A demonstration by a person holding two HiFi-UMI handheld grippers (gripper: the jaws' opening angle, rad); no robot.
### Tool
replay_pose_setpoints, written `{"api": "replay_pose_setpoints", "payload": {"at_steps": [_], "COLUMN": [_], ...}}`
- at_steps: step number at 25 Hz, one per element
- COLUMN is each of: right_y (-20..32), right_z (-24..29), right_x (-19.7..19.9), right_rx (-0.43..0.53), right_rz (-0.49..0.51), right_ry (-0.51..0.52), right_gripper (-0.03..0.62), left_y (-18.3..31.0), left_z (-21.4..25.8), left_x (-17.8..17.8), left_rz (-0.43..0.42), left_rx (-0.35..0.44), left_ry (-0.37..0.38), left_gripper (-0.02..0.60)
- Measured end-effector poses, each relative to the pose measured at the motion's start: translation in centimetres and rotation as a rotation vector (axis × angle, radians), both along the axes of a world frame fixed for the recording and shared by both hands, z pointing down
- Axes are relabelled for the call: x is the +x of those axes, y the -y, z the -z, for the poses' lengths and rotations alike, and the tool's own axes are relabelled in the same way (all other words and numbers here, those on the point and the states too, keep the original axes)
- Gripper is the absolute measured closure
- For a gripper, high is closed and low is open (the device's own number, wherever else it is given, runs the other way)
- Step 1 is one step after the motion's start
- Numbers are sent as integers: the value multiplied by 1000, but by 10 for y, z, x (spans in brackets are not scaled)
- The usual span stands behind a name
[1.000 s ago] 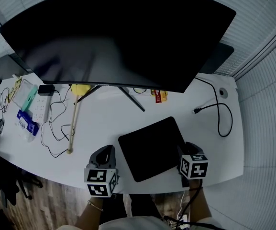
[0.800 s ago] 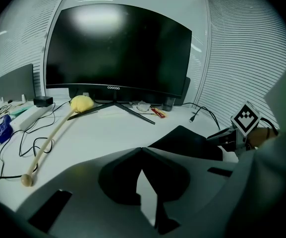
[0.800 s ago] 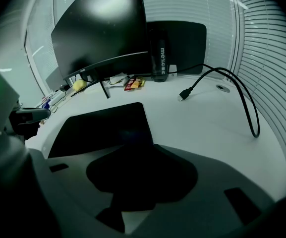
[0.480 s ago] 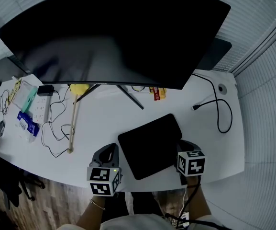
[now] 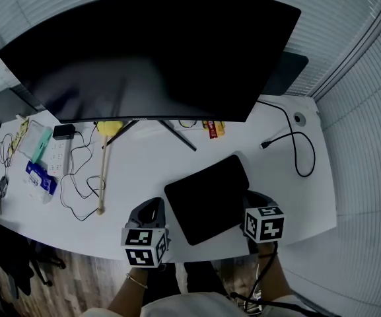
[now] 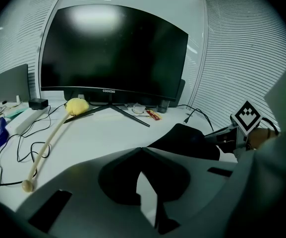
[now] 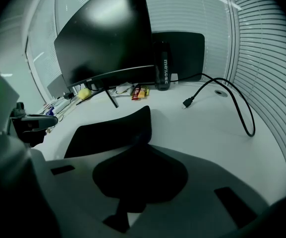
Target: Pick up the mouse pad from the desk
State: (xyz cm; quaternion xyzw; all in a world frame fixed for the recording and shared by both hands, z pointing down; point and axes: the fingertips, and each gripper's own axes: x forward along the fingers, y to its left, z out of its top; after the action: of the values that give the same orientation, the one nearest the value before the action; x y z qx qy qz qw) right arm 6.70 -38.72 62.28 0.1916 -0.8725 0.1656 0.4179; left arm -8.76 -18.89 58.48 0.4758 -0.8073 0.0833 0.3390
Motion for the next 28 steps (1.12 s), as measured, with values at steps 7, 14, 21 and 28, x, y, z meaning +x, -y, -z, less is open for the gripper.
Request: {"api": "replay_pose_setpoints", "payload": {"at_steps": [7,14,21,28], "right_y": [-18,-40,-60,-63], "right_z": [37,85,128,178], "right_x": [-3,-9,-12,-8], "right_rx": [8,-3,68,177], "right_rz": [-31,-66,-79,-92], "right_ry": [69,171,243,305], "right_gripper": [542,542,542,542], "left_y": [0,2,14,29], "left_z": [14,38,67,95], "left_x": [-1,-7,-10,-7], "left_rz": [-49,-95,-151,-195], "left_rx": [17,70,162,237], "left_ry": [0,5,46,60], "left_gripper": [565,565,565,565]}}
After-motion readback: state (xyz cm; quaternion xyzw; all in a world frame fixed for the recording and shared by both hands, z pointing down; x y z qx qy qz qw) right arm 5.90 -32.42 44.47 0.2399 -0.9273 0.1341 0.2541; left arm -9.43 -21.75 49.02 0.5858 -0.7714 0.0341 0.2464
